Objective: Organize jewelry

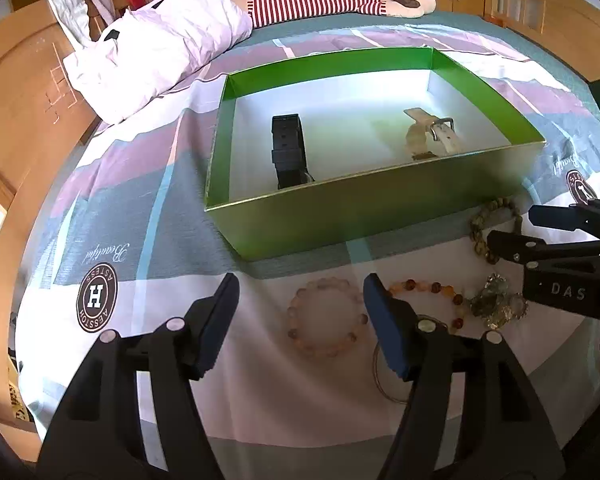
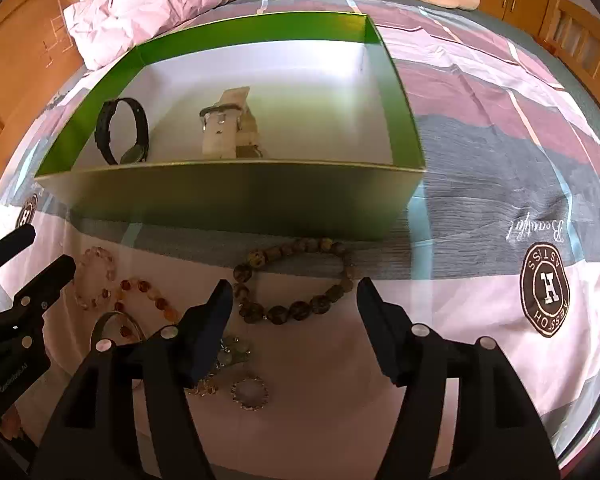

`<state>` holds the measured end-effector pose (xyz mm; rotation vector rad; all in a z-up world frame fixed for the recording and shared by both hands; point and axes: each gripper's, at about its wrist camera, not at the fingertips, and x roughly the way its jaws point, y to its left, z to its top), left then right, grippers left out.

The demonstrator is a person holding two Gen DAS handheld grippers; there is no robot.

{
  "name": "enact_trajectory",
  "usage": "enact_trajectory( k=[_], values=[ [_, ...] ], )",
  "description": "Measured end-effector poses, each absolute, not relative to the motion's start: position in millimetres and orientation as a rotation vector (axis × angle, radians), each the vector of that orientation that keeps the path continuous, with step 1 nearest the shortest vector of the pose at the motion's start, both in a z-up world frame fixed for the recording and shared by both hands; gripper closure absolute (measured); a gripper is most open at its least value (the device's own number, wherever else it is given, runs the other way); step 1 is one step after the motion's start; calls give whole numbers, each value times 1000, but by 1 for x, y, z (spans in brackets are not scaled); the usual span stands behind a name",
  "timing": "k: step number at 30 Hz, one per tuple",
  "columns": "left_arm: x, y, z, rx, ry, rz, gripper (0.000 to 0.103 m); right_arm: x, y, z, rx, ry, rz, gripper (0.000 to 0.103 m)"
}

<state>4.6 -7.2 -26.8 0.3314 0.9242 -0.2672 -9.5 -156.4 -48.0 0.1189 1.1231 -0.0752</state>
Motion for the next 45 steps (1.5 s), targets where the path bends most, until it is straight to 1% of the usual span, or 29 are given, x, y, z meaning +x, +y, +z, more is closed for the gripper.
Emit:
enact_trajectory(
  k=[6,7,8,9,11,13,17,22,27,29,31,33,38,40,45],
  values=[
    [3,-9,-27,345,915,-269,37,-11,-146,-49,18,1096,-96,39],
    [3,-10,-27,347,914,-270,37,-11,-145,-50,10,1093,-97,50],
    [3,-10,-27,349,913,-271,36,-11,-144,-51,4,1099,-96,56],
    [3,-11,-27,352,913,-271,36,-11,-144,-52,4,1106,-92,66],
    [2,-11,-28,355,912,-271,35,-10,-146,-53,0,1102,-103,73],
    [2,-12,-28,359,914,-270,35,-10,-148,-52,-1,1101,-113,85],
    [2,-12,-28,361,915,-269,35,-9,-160,-49,45,1098,-130,92],
    [3,-10,-30,362,923,-259,33,-10,-183,-40,133,1076,-184,93],
    [14,1,-34,335,956,-206,33,-11,-200,-40,232,1100,-186,91],
    [21,10,-35,297,977,-186,33,-11,-202,-39,232,1103,-206,88],
    [28,19,-36,254,1000,-168,33,-12,-206,-40,240,1107,-222,77],
    [33,25,-38,216,1023,-160,33,-15,-212,-42,266,1115,-233,70],
    [45,45,-46,88,1100,-145,32,-13,-215,-48,336,1118,-194,70],
    [49,52,-51,32,1132,-148,32,-11,-211,-50,321,1123,-181,70],
    [49,48,-58,51,1155,-148,32,-5,-196,-53,241,1139,-169,70]
  ],
)
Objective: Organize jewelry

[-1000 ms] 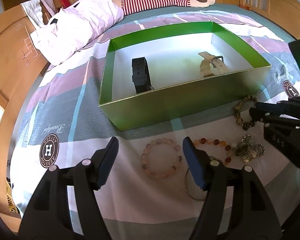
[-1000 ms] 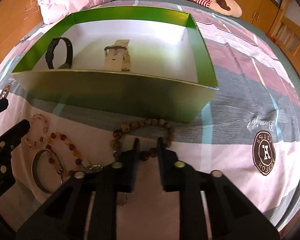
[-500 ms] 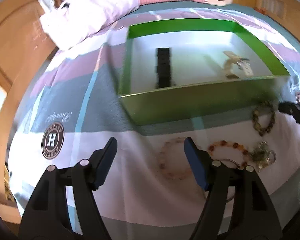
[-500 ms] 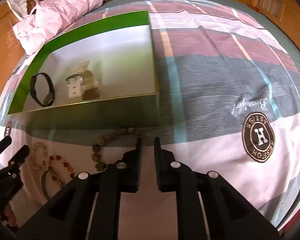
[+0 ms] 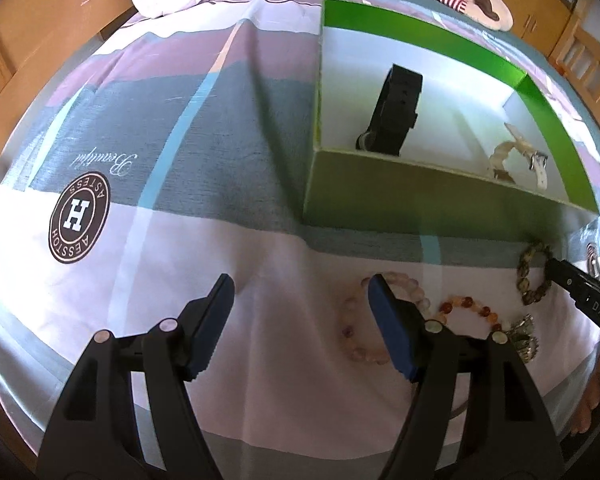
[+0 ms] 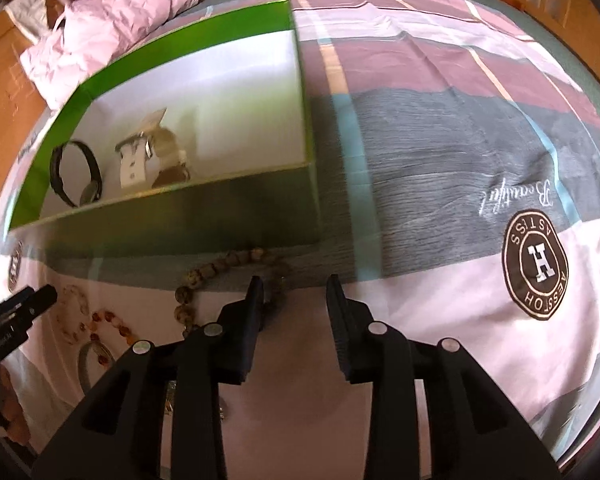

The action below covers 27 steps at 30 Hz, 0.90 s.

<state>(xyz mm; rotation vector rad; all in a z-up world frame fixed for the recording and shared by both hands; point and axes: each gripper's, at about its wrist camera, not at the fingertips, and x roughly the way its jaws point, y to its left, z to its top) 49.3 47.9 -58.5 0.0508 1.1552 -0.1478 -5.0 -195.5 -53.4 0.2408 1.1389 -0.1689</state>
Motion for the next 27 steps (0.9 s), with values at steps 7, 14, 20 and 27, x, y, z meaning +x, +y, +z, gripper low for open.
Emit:
enact_trajectory(
  k=[7,14,20,27],
  values=[
    [45,36,-64,138,1153,-153,32,-7,-178,-48,184,1120,-90,96],
    [41,21,-68,243,1144,-162,33,-12,-187,-31,217,1039,-106,95],
    [34,12,-66,279,1130,-208,53,-5,-196,-46,287,1112,-132,78],
    [40,17,-68,260,1144,-185,39,-3,-187,-49,220,1124,-158,55]
  ],
)
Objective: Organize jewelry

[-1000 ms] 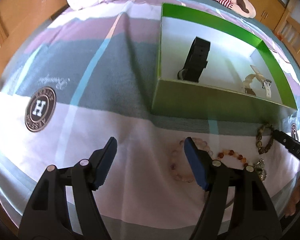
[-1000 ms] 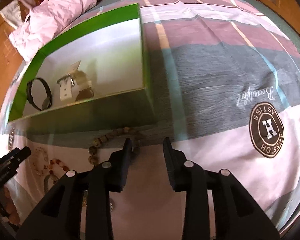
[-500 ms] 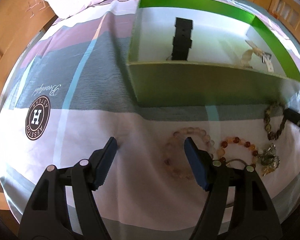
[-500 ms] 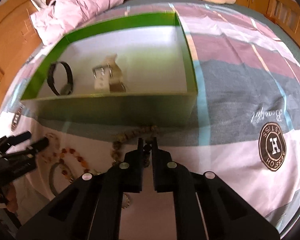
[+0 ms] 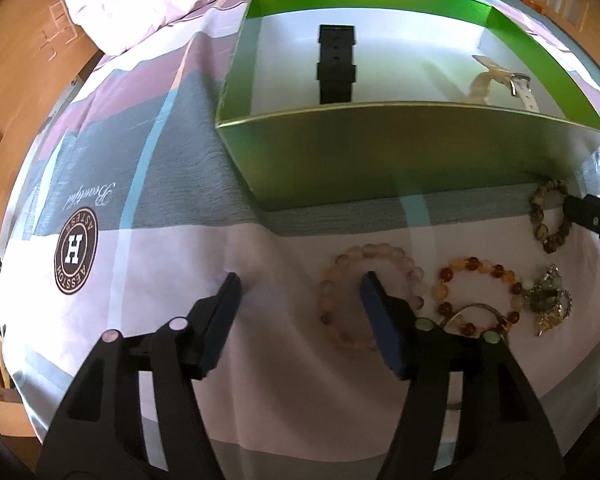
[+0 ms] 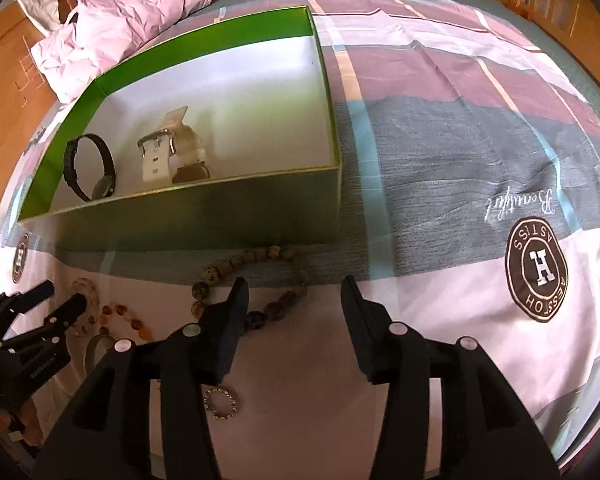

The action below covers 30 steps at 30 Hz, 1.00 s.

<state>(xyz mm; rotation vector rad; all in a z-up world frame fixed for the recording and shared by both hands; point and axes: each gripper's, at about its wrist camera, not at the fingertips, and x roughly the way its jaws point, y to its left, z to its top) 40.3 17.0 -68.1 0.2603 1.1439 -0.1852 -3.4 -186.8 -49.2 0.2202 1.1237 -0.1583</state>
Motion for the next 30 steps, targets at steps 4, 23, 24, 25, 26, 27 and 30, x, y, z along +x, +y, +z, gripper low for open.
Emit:
enact_trajectory(
  k=[4,23,24,25,26,27,30],
  values=[
    [40,18,-68,259,1145,-182,38,-10,-187,-53,185,1135,-153,55],
    [27,2,-64,285,1132,-258,82,1,-165,-62,96,1137,-166,55],
    [27,3,-63,285,1133,-251,87,0,-164,-62,96,1133,-159,61],
    [27,5,-63,280,1135,-248,88,0,-164,-62,97,1133,-154,74],
    [29,7,-63,265,1140,-250,89,0,-163,-62,92,1132,-150,79],
    [30,9,-62,250,1145,-252,90,0,-161,-62,88,1130,-148,86],
    [35,15,-62,230,1154,-252,91,0,-160,-61,102,1125,-135,93]
  ],
)
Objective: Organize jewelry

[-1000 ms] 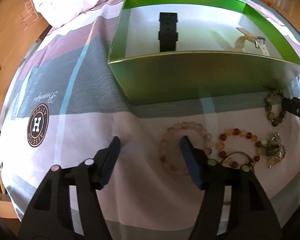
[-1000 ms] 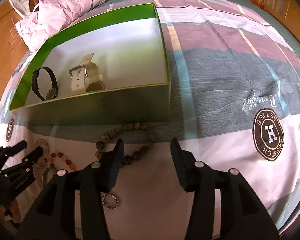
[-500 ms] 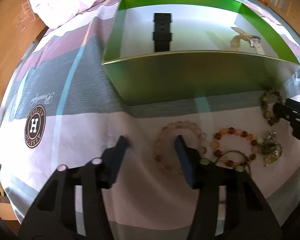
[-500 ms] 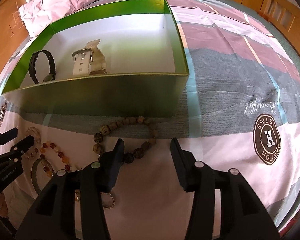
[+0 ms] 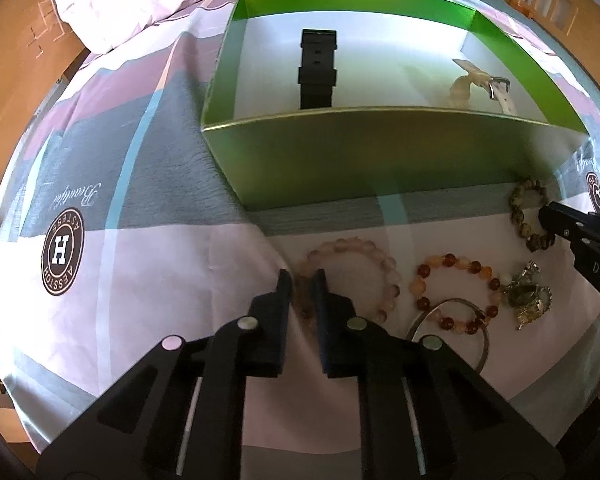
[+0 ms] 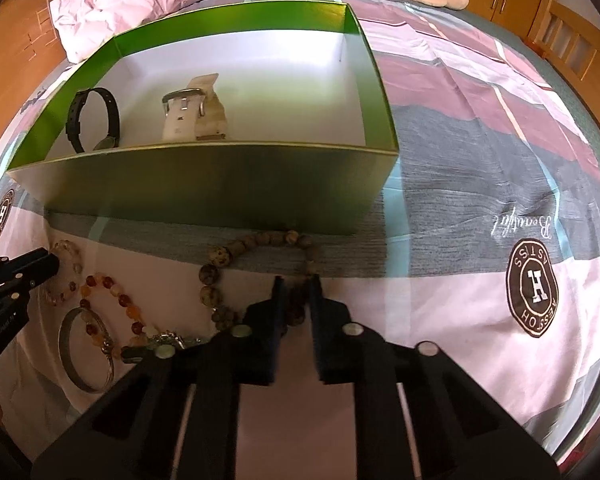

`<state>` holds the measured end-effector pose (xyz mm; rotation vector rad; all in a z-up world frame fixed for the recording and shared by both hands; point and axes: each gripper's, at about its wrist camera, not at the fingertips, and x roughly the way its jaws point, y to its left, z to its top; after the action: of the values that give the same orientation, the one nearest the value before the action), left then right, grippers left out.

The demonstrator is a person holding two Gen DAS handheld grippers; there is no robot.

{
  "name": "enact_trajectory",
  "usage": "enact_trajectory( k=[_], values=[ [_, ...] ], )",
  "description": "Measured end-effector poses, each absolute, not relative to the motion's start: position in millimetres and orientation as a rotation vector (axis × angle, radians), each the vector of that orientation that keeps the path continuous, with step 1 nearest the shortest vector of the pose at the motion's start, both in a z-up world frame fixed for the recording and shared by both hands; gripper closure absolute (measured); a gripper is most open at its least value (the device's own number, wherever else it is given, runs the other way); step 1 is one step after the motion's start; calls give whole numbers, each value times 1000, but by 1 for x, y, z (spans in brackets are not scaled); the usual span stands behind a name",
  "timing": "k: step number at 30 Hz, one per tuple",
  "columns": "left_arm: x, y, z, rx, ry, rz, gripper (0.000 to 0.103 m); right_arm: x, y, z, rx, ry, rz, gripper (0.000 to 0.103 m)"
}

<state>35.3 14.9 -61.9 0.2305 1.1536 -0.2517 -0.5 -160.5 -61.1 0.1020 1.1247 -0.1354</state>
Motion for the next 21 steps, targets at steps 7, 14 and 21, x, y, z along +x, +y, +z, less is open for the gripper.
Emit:
enact_trajectory(
  k=[7,14,21],
  values=[
    [40,25,-60,184,1167,-237,91,-7,-166,-41,141,1043,-109,95],
    [39,33,-50,135,1130,-236,91,-19,-194,-8,267,888,-95,94],
    [37,34,-38,96,1081,-260,91,-24,-186,6,276,815,-24,94]
  ],
)
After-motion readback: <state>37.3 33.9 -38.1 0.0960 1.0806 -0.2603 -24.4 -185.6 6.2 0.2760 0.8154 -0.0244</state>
